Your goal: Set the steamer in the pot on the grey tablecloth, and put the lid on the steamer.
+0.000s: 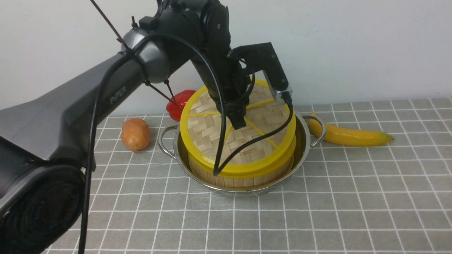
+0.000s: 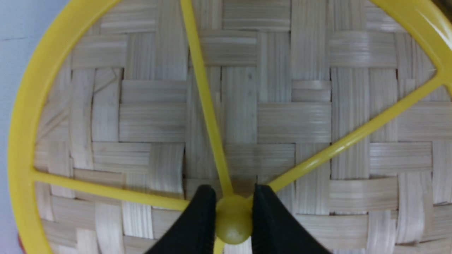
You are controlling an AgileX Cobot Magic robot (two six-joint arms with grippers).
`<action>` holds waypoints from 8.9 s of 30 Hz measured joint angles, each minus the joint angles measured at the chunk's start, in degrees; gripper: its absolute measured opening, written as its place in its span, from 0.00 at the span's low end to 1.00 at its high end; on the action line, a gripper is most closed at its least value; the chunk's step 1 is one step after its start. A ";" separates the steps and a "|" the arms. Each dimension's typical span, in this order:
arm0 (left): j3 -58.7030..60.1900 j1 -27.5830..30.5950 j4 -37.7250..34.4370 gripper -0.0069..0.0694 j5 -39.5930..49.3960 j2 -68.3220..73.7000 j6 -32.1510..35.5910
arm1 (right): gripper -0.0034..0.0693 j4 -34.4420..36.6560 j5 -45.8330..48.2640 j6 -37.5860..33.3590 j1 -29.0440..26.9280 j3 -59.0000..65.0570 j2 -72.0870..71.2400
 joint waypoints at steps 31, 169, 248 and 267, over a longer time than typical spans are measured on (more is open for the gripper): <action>0.00 -0.04 0.85 0.25 -5.64 4.05 -0.58 | 0.38 0.06 0.00 0.00 0.00 0.00 0.00; 117.56 31.59 5.32 0.41 -43.26 -123.71 -53.18 | 0.38 0.06 0.00 0.00 0.00 0.00 0.00; 117.56 31.63 1.64 0.41 -43.26 -123.88 -48.22 | 0.38 0.00 0.00 0.00 -1.13 0.00 0.00; 117.56 31.63 1.64 0.41 -43.26 -123.88 -48.22 | 0.38 0.00 0.00 0.00 -1.13 0.00 0.00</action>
